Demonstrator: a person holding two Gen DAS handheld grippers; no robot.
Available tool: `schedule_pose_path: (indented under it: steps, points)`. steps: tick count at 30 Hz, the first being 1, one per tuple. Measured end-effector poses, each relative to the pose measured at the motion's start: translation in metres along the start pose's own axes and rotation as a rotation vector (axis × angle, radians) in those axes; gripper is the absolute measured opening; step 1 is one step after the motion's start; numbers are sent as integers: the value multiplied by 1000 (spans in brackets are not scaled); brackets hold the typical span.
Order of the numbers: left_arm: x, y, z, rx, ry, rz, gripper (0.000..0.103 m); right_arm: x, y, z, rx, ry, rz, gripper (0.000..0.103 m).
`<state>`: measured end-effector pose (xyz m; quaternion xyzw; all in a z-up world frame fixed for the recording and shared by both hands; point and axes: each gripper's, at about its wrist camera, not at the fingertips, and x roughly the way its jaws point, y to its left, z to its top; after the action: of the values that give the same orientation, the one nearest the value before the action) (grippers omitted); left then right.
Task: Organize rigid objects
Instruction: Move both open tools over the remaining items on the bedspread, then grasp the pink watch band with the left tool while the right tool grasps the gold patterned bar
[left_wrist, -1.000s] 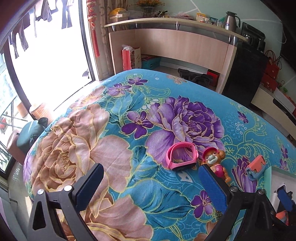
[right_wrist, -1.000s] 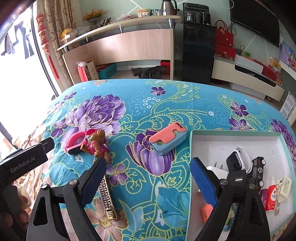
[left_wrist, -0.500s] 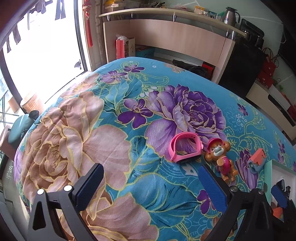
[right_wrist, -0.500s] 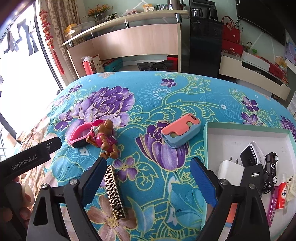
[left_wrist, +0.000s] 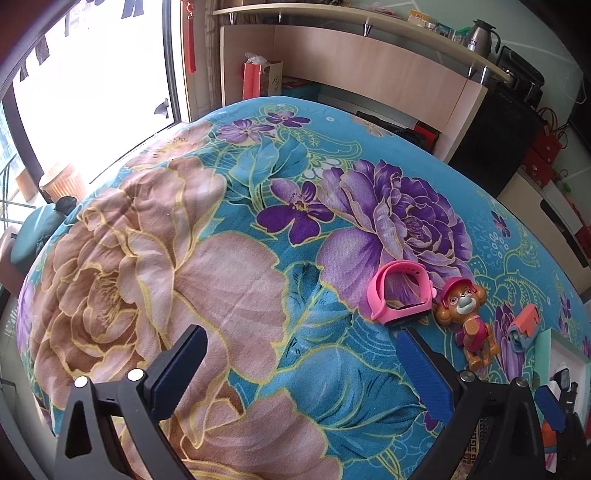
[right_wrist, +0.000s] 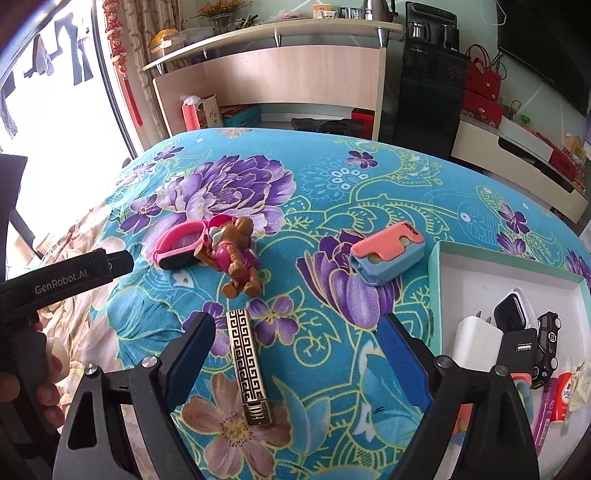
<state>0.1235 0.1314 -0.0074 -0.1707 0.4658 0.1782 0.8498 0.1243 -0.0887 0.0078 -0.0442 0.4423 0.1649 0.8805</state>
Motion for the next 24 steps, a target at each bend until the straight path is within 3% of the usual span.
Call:
schedule_pose_path:
  steps: [6, 8, 11, 24]
  points:
    - [5, 3, 1, -16, 13, -7, 103, 12, 10, -7, -33, 47, 7, 83]
    - [8, 3, 0, -16, 22, -10, 103, 17, 12, -10, -44, 67, 13, 72]
    - [10, 2, -1, -16, 30, -15, 103, 26, 17, -14, -67, 102, 11, 66]
    - [23, -19, 0, 37, 54, -35, 103, 29, 3, -16, -58, 114, -59, 64]
